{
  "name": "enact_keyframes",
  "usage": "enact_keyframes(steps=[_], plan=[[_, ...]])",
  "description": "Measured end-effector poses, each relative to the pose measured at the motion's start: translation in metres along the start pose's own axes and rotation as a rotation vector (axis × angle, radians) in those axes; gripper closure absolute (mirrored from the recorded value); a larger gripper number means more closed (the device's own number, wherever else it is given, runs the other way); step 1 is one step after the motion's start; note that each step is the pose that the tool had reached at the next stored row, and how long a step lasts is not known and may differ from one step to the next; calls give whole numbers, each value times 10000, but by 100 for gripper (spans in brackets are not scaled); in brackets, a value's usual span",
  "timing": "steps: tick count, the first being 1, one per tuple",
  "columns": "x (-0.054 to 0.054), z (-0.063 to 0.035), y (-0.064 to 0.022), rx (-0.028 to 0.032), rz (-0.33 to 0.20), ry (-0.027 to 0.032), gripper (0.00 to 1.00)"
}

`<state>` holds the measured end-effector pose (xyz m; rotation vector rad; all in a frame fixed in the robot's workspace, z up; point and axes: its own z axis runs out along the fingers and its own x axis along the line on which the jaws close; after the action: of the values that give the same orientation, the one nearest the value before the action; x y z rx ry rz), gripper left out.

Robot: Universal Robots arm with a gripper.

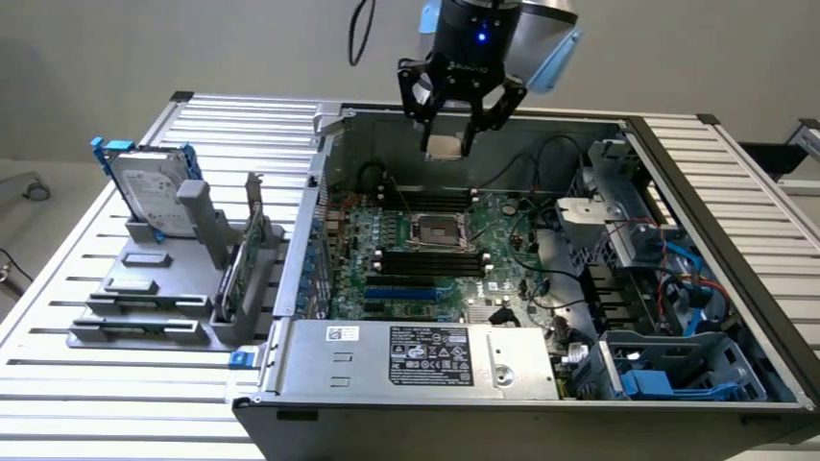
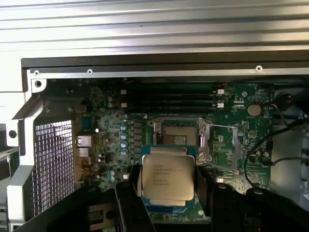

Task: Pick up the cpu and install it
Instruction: 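Pick up the cpu and move it towards the insertion slot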

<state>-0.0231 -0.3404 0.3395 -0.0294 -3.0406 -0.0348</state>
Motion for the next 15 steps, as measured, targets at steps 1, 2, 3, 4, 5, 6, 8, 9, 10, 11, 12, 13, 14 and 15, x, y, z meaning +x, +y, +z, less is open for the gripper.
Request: enact_keyframes(steps=[1,2,3,4,5,6,8,9,10,11,12,13,14,15], plan=[[-4,19,2,-1,0,0,46],[-7,36,3,0,-1,1,46],[-9,54,4,0,-3,0,46],[-10,71,4,-1,-4,-1,46],[-12,91,6,-8,-7,-4,46],[-14,109,8,-20,-11,-7,46],[-17,140,16,-52,-26,-14,46],[-18,154,23,-64,-42,-21,46],[-19,168,28,-75,-59,-33,46],[-20,181,36,-81,-81,-50,46],[-21,191,43,-84,-105,-69,46],[-22,202,46,-85,-122,-98,46],[-23,212,50,-86,-135,-130,46],[-24,222,52,-85,-150,-164,46]])
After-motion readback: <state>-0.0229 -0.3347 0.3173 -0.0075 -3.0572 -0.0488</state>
